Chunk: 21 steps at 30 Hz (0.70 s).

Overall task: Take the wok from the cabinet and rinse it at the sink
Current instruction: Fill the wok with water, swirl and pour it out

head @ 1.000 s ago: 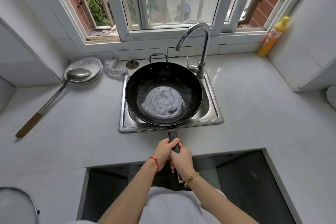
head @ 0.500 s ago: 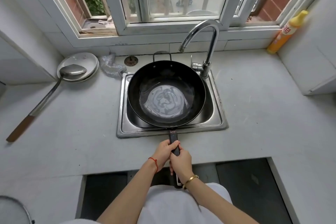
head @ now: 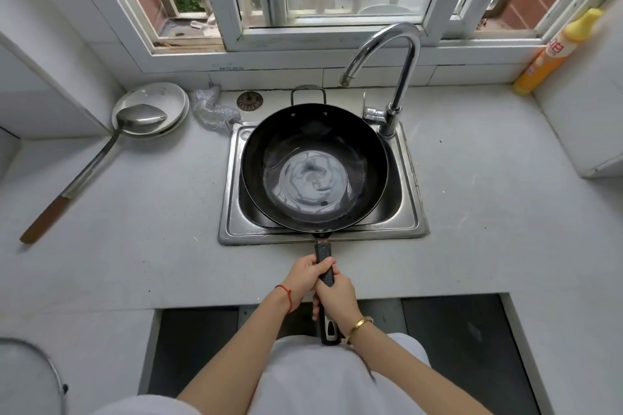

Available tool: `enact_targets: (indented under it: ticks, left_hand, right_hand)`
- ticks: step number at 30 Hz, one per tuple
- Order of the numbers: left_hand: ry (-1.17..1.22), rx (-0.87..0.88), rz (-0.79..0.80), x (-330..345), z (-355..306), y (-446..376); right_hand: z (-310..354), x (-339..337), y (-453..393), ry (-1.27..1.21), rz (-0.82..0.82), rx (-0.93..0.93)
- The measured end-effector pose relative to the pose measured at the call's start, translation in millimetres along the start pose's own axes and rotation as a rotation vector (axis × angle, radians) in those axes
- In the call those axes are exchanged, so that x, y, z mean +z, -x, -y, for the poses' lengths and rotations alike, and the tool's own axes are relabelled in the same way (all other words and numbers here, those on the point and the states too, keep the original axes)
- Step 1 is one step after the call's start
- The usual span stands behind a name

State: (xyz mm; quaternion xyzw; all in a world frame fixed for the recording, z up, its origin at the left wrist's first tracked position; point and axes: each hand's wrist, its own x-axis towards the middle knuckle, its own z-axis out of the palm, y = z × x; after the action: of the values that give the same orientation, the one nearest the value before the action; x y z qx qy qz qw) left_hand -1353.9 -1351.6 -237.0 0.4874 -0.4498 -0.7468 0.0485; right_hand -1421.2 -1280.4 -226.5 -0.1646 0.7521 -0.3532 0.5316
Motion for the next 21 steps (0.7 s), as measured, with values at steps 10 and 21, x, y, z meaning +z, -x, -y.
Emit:
enact_targets:
  ticks: [10, 21]
  left_hand:
    - [0.107, -0.031, -0.066, 9, -1, 1]
    - [0.380, -0.072, -0.146, 29, 0, 4]
  right_hand:
    - [26, -75, -23, 0.367, 0.493, 0.047]
    - [133, -148, -105, 0.200, -0.229, -0.420]
